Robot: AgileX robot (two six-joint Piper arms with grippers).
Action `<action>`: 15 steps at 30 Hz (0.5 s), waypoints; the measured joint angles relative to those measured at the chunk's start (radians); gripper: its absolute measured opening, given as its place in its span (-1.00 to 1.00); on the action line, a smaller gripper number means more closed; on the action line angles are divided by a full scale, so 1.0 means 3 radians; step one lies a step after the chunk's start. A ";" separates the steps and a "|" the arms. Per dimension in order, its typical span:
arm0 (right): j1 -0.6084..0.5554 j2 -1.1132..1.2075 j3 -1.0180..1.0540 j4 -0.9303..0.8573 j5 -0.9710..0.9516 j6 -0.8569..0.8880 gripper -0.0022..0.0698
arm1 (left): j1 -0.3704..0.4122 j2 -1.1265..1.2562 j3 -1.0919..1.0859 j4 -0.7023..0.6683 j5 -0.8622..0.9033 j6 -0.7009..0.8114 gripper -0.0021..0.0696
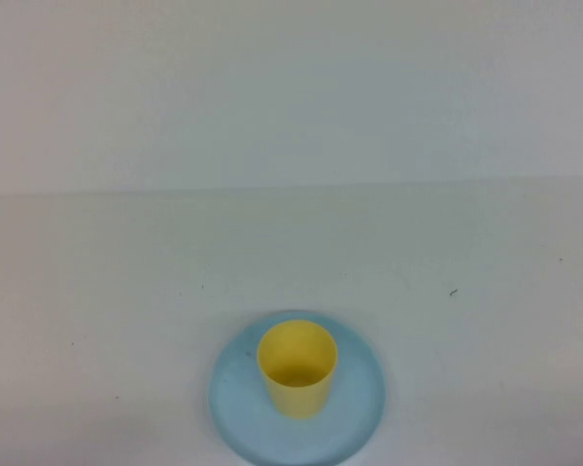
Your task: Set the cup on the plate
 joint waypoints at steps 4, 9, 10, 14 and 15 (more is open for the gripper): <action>0.0000 0.0000 -0.0005 0.0000 0.0008 -0.0080 -0.94 | 0.0000 0.0000 0.0000 0.0000 0.0000 0.0000 -0.94; 0.0000 0.0000 -0.0005 0.0000 0.0015 -0.0106 -0.94 | 0.0000 0.0000 0.0000 0.0000 0.0000 0.0000 -0.94; 0.0000 0.0000 -0.0005 0.0000 0.0015 -0.0115 -0.94 | 0.0000 0.0000 0.0000 0.0000 0.0000 0.0000 -0.94; 0.0000 0.0000 -0.0005 0.0000 0.0015 -0.0130 -0.94 | 0.0000 0.0000 0.0000 0.0000 0.0000 0.0000 -0.94; 0.0000 0.0000 -0.0005 0.0000 0.0015 -0.0130 -0.94 | 0.0000 0.0000 0.0000 0.0000 0.0000 0.0000 -0.94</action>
